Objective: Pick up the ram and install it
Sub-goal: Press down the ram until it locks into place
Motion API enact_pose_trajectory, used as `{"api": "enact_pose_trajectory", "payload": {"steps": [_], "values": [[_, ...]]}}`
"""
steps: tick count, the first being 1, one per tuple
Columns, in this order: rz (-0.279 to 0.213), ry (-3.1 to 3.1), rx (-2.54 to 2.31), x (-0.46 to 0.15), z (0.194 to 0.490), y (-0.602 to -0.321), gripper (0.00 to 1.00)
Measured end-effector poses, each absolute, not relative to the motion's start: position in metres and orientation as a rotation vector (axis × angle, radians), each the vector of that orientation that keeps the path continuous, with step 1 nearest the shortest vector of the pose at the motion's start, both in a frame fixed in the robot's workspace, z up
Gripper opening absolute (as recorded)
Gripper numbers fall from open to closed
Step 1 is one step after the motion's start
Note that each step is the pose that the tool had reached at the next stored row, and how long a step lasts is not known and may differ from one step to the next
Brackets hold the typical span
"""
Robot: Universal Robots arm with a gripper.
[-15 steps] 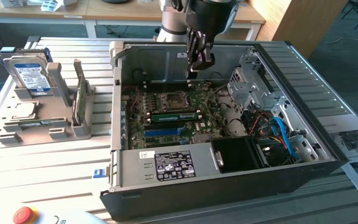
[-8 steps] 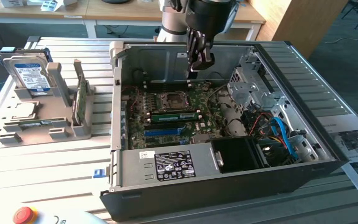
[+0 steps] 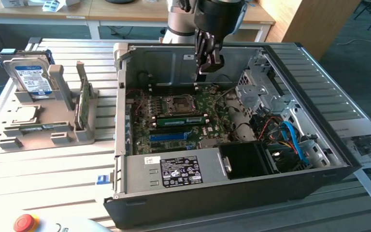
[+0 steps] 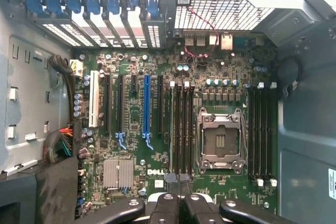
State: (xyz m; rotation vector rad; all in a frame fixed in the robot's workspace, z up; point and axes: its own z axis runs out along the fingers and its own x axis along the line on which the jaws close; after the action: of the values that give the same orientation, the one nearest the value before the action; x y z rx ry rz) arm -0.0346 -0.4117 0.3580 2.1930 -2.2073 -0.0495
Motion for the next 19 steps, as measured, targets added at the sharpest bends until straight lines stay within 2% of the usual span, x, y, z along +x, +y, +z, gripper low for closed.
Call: {"api": "enact_pose_trajectory", "payload": {"steps": [19], "values": [[-0.053,-2.199,2.198,0.009,0.358,-0.419,0.11]]}}
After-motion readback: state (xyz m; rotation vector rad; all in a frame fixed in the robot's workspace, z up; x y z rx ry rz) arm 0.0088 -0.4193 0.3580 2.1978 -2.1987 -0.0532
